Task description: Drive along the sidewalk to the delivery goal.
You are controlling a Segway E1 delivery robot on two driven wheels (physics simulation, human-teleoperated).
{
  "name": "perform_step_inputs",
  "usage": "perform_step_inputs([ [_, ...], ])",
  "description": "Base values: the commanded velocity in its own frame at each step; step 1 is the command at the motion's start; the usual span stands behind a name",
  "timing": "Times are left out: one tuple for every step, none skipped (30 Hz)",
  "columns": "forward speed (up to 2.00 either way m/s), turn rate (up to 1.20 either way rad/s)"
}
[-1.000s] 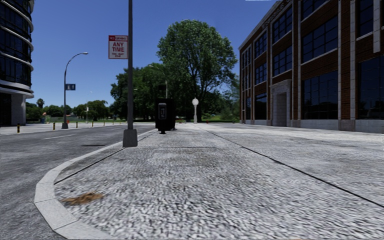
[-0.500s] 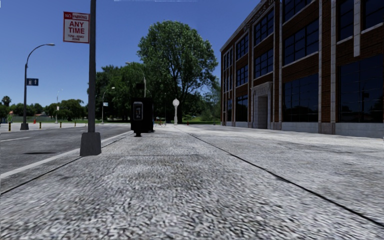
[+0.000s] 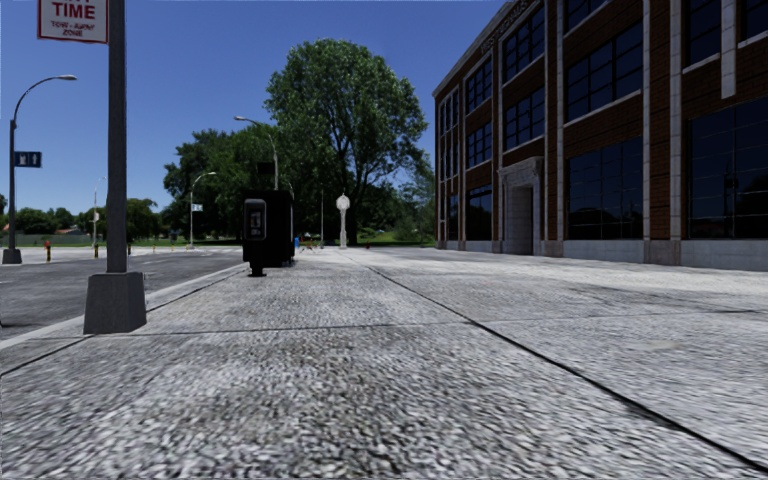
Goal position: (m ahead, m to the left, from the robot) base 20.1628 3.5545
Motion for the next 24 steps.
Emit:
perform_step_inputs([
  [1.89, 0.00],
  [1.89, 0.00],
  [1.89, 0.00],
  [1.89, 0.00],
  [2.00, 0.00],
  [2.00, 0.00],
  [2.00, 0.00],
  [2.00, 0.00],
  [2.00, 0.00],
  [2.00, 0.00],
  [2.00, 0.00],
  [2.00, 0.00],
  [2.00, 0.00],
  [2.00, 0.00],
  [2.00, 0.00],
  [2.00, 0.00],
  [2.00, 0.00],
  [2.00, 0.00],
  [2.00, 0.00],
  [2.00, 0.00],
  [2.00, 0.00],
  [2.00, 0.00],
  [2.00, 0.00],
  [2.00, 0.00],
])
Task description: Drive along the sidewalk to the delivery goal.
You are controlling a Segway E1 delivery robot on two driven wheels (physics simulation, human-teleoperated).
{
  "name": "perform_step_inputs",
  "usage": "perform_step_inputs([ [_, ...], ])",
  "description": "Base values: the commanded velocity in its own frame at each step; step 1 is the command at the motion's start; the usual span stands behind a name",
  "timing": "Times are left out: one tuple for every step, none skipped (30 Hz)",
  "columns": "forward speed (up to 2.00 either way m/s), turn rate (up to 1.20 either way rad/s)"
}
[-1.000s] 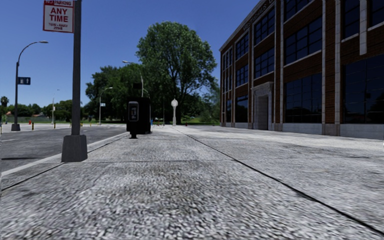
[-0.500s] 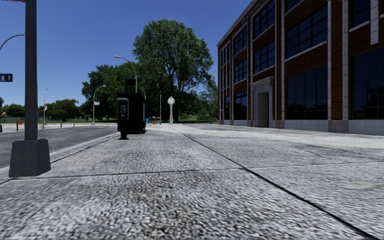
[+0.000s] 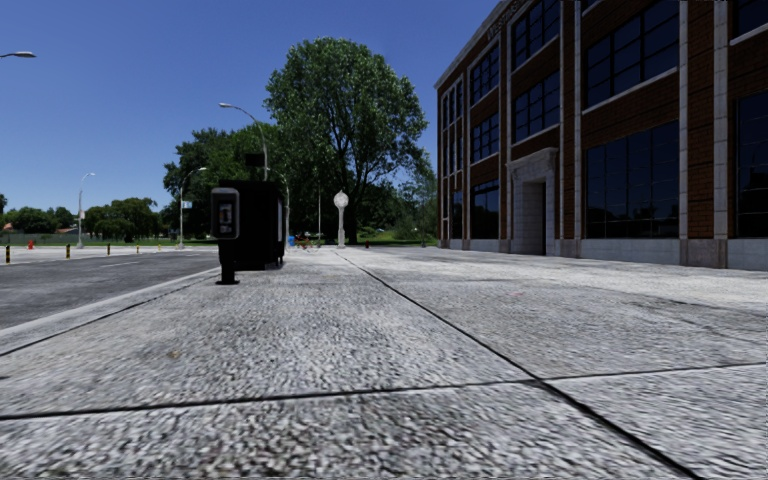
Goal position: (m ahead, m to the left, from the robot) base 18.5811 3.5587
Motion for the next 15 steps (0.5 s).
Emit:
perform_step_inputs([
  [2.00, 0.00],
  [2.00, 0.00],
  [2.00, 0.00],
  [2.00, 0.00],
  [2.00, 0.00],
  [2.00, 0.00],
  [2.00, 0.00],
  [2.00, 0.00],
  [2.00, 0.00],
  [2.00, 0.00],
  [2.00, 0.00],
  [2.00, 0.00],
  [2.00, 0.00],
  [2.00, 0.00],
  [2.00, 0.00],
])
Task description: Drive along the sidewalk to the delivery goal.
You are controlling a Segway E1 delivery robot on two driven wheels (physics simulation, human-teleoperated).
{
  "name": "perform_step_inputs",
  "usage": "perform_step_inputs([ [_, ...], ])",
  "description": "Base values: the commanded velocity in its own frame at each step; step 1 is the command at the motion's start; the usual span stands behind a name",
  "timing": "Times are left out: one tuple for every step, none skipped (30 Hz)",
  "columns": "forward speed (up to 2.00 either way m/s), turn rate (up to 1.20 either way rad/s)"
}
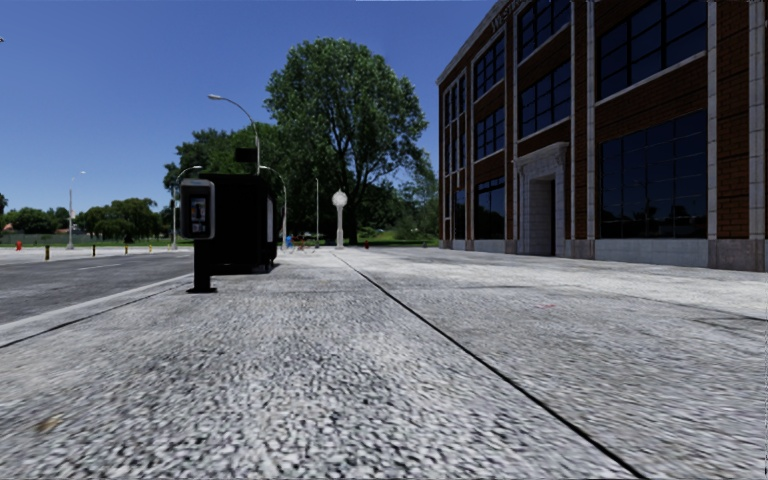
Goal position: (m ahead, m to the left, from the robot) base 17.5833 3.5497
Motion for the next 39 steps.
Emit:
perform_step_inputs([
  [2.00, 0.00],
  [2.00, 0.00],
  [2.00, 0.00],
  [2.00, 0.01],
  [2.00, 0.01],
  [2.00, 0.16],
  [2.00, 0.23],
  [2.00, 0.23],
  [2.00, 0.26],
  [2.00, 0.26],
  [2.00, 0.26],
  [2.00, 0.26],
  [2.00, 0.26],
  [2.00, 0.26],
  [2.00, 0.26],
  [2.00, 0.26],
  [2.00, 0.26],
  [2.00, 0.26],
  [2.00, 0.26],
  [2.00, 0.26],
  [2.00, 0.26],
  [2.00, 0.26],
  [2.00, 0.26],
  [2.00, 0.26],
  [2.00, 0.26],
  [2.00, 0.26],
  [2.00, 0.26],
  [2.00, 0.26],
  [2.00, 0.26],
  [2.00, 0.26],
  [2.00, 0.26],
  [2.00, 0.26],
  [2.00, 0.26],
  [2.00, 0.26],
  [2.00, 0.26],
  [2.00, 0.26],
  [2.00, 0.26],
  [2.00, 0.26],
  [2.00, 0.26],
])
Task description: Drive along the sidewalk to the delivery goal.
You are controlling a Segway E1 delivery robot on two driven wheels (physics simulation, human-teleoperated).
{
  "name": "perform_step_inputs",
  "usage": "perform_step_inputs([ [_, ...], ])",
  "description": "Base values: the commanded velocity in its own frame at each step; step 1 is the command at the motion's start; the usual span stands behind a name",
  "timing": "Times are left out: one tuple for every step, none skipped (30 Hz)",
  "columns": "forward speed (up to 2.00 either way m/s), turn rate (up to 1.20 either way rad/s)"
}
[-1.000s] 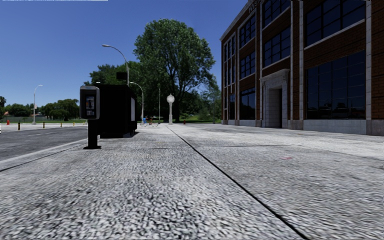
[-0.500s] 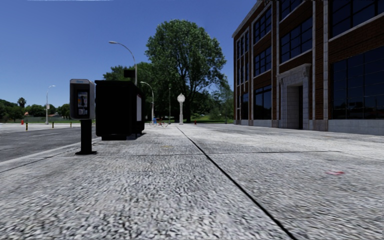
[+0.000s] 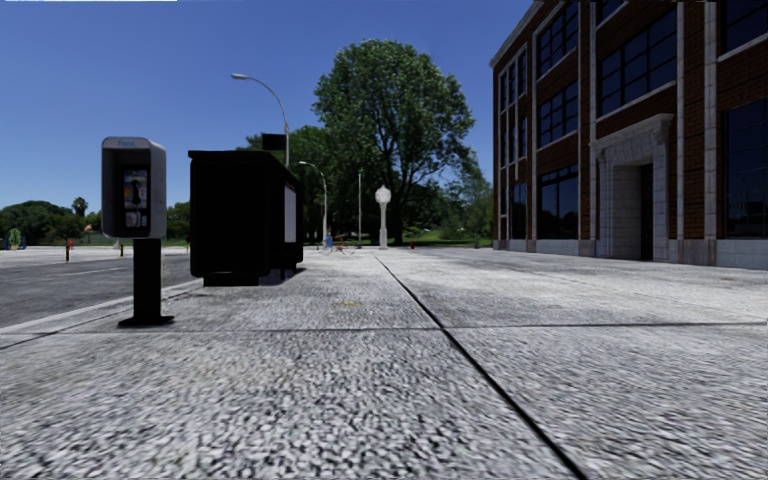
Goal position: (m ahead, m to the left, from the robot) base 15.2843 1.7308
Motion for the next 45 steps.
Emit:
perform_step_inputs([
  [2.00, 0.26],
  [2.00, 0.21],
  [2.00, 0.18],
  [2.00, 0.18],
  [2.00, 0.15],
  [2.00, 0.05],
  [2.00, 0.00],
  [2.00, 0.00],
  [2.00, 0.00],
  [2.00, 0.00],
  [2.00, 0.00],
  [2.00, 0.00],
  [2.00, 0.00],
  [2.00, 0.00],
  [2.00, 0.00],
  [2.00, 0.00],
  [2.00, 0.00],
  [2.00, 0.00],
  [2.00, 0.00],
  [2.00, 0.00],
  [2.00, 0.00],
  [2.00, 0.00],
  [2.00, 0.00],
  [2.00, 0.00],
  [2.00, 0.00],
  [2.00, 0.00],
  [2.00, 0.00],
  [2.00, 0.00],
  [2.00, 0.00],
  [2.00, 0.00],
  [2.00, 0.00],
  [2.00, 0.00],
  [2.00, 0.00],
  [2.00, 0.00],
  [2.00, 0.00],
  [2.00, 0.00],
  [2.00, 0.00],
  [2.00, 0.00],
  [2.00, 0.00],
  [2.00, 0.00],
  [2.00, 0.00],
  [2.00, 0.00],
  [2.00, 0.00],
  [2.00, 0.00],
  [2.00, 0.00],
])
